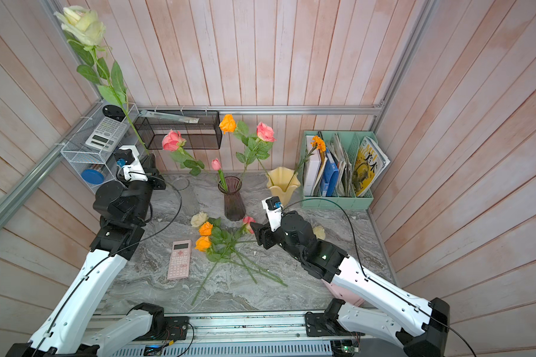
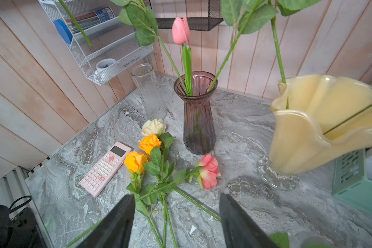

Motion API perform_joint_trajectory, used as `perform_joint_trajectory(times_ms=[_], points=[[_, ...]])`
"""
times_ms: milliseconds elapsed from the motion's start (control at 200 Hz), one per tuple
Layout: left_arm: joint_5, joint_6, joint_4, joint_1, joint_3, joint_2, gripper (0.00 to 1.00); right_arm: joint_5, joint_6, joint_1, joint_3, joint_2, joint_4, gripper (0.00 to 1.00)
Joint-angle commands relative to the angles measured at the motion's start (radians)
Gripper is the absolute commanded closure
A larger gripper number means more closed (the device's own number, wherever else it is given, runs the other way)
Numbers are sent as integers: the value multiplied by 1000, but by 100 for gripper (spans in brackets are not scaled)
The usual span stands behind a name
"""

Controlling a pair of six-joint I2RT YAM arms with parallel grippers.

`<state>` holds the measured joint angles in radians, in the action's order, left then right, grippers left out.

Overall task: Arrange the flowers in different vases according to their colors
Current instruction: Insert the flower into the vase.

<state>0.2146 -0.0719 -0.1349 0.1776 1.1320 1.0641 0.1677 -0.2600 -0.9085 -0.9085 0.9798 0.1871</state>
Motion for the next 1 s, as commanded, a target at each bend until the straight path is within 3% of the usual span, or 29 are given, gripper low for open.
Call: perform_joint_trajectory(times_ms=[0, 525, 995], points=[[-50, 11, -130, -66, 35, 43, 100, -51, -38, 38, 45, -42, -10, 32], [-161, 87, -459, -137, -14, 350, 100, -122, -123, 107, 203, -10, -58, 32], [-166, 127, -609, -147, -141, 449, 100, -155, -128, 153, 211, 15, -66, 32]])
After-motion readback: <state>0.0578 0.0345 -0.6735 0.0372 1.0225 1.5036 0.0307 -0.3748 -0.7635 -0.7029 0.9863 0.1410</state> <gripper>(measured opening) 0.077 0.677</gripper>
